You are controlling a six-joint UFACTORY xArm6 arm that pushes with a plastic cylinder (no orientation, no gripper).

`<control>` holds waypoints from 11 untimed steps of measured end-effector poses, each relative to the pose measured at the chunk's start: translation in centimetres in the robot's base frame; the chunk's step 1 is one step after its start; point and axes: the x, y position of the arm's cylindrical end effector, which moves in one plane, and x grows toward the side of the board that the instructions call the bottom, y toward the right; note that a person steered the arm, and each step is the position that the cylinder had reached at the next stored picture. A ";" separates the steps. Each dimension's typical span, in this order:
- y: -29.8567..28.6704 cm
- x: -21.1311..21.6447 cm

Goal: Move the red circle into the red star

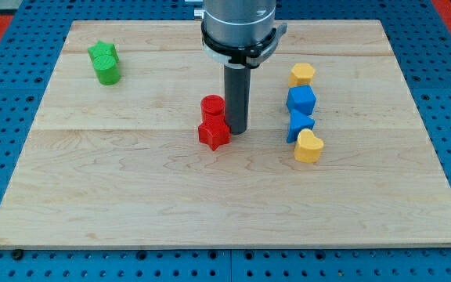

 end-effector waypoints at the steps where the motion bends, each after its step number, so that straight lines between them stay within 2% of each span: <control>1: -1.8 0.4; 2: -11.4 0.4; 3: -14.5 1.8; 4: -8.1 1.9; 5: 1.3 0.1; 6: 4.5 -2.8; 7: 2.8 -5.6; 8: 0.1 -2.6; 9: -5.9 -0.3; 10: -3.8 -1.0; 11: -1.8 -4.0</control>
